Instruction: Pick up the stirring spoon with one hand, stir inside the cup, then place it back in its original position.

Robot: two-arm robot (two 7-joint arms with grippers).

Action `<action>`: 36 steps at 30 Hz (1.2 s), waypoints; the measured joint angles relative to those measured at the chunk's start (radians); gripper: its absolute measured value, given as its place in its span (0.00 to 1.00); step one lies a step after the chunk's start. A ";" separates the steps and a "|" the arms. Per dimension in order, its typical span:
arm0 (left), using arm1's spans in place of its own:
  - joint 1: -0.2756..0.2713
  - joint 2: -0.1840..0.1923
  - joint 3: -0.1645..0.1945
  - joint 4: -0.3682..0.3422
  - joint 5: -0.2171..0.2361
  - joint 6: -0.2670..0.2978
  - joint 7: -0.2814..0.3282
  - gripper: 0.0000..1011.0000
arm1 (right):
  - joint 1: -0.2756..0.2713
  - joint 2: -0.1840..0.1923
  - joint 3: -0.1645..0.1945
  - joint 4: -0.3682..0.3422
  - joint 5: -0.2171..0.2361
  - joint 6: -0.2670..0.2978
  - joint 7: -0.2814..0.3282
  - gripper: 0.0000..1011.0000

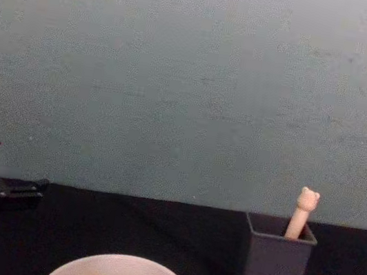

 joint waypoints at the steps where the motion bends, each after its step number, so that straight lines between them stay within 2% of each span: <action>1: 0.000 0.000 0.000 0.000 0.000 0.000 0.000 0.99 | 0.000 0.000 0.001 -0.001 0.000 0.000 0.002 0.99; 4: 0.000 0.000 0.000 0.000 0.000 0.000 0.000 0.99 | -0.006 -0.001 0.009 -0.007 0.006 0.000 0.014 0.99; 11: 0.000 0.000 0.000 0.000 0.000 0.000 0.000 0.99 | -0.046 0.006 0.041 -0.059 0.055 0.017 0.064 0.99; 25: 0.000 0.000 0.000 0.000 0.000 0.000 0.000 0.99 | -0.186 0.033 0.138 -0.215 0.233 0.088 0.185 0.99; 36: 0.000 0.000 0.000 0.000 0.000 0.000 0.000 0.99 | -0.255 0.030 0.193 -0.295 0.348 0.123 0.282 0.99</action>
